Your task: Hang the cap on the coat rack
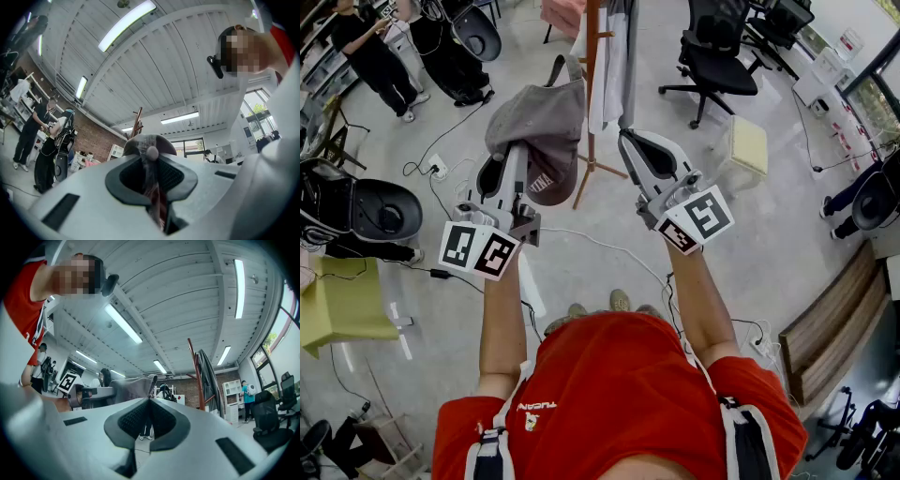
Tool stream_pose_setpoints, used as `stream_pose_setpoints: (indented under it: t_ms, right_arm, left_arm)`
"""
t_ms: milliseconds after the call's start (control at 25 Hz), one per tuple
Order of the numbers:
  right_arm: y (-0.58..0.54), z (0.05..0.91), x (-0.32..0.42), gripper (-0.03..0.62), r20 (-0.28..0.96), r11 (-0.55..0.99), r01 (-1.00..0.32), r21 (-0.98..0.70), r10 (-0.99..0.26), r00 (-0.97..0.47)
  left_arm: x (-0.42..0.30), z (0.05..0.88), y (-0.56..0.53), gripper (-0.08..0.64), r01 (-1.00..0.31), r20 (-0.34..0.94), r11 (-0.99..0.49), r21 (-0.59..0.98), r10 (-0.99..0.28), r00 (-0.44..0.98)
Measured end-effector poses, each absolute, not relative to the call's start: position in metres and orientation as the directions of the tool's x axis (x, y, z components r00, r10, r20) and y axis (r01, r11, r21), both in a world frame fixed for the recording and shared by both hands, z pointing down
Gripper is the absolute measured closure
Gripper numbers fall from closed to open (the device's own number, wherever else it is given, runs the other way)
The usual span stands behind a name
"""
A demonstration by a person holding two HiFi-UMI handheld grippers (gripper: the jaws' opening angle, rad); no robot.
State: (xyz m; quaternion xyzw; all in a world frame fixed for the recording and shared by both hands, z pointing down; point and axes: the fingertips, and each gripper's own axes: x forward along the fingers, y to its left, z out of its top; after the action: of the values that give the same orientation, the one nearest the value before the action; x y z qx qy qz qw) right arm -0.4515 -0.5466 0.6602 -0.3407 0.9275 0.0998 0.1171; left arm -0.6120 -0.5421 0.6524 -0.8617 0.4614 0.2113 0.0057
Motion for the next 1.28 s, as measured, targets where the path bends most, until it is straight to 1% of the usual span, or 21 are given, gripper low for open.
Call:
stream_pose_setpoints:
  t_ms: [520,800,1040,1280]
  right_arm:
    - [-0.545,0.653,-0.471,0.569,-0.295,0.752,-0.649,0.112,-0.599,-0.745]
    - [-0.551,0.657,-0.485,0.569,-0.297,0.729,-0.677,0.102,-0.627,-0.720]
    - [-0.575,0.653,-0.499,0.569,-0.288,0.719,-0.687,0.101,-0.640,-0.712]
    - [-0.620,0.647,-0.501,0.569,-0.307,0.723,-0.680,0.122,-0.624,-0.719]
  left_arm:
    - [-0.629,0.650,-0.544,0.509,-0.784,-0.378,-0.587,0.201,-0.785,0.490]
    - [-0.648,0.648,-0.561,0.509,-0.756,-0.379,-0.615,0.224,-0.770,0.514]
    - [-0.668,0.622,-0.604,0.509,-0.745,-0.399,-0.624,0.234,-0.761,0.512]
    - [-0.674,0.596,-0.660,0.509,-0.742,-0.427,-0.633,0.220,-0.747,0.510]
